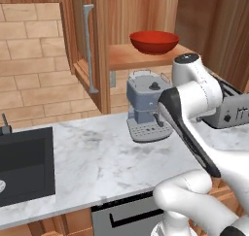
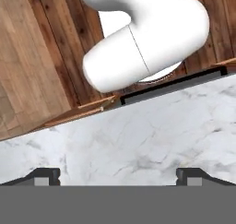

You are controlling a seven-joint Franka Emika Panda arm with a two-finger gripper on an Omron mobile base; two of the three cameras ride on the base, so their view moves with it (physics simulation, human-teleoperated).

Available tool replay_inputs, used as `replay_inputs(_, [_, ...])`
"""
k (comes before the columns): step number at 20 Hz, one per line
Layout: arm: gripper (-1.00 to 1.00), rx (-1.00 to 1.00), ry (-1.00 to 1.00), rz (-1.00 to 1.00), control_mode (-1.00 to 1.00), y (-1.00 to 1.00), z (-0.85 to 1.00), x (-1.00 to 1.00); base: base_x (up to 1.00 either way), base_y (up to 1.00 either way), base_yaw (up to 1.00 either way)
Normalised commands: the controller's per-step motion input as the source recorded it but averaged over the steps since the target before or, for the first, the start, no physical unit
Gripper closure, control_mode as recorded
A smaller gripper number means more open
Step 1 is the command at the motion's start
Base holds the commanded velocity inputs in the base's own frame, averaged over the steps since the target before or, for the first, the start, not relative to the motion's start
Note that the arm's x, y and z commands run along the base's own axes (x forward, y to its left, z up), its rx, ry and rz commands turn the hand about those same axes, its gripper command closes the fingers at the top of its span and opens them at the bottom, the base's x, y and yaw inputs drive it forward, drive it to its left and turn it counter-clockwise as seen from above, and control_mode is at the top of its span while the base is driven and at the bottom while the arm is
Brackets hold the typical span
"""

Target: Pick up the bowls from the cabinet and place each bowl in front of a stool on the dining counter.

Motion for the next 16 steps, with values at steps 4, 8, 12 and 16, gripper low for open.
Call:
replay_inputs(4, [-1.00, 0.20, -0.17, -0.41, -1.00, 0.00, 0.00, 0.10, 0.00, 0.00, 0.00])
replay_inputs(8, [-1.00, 0.21, -0.25, -0.53, -1.00, 0.00, 0.00, 0.00, 0.00, 0.00, 0.00])
replay_inputs(12, [-1.00, 0.21, -0.31, -0.59, -1.00, 0.00, 0.02, 0.00, 0.00, 0.00, 0.00])
replay_inputs(16, [-1.00, 0.21, -0.33, -0.61, -1.00, 0.00, 0.07, 0.00, 0.00, 0.00, 0.00])
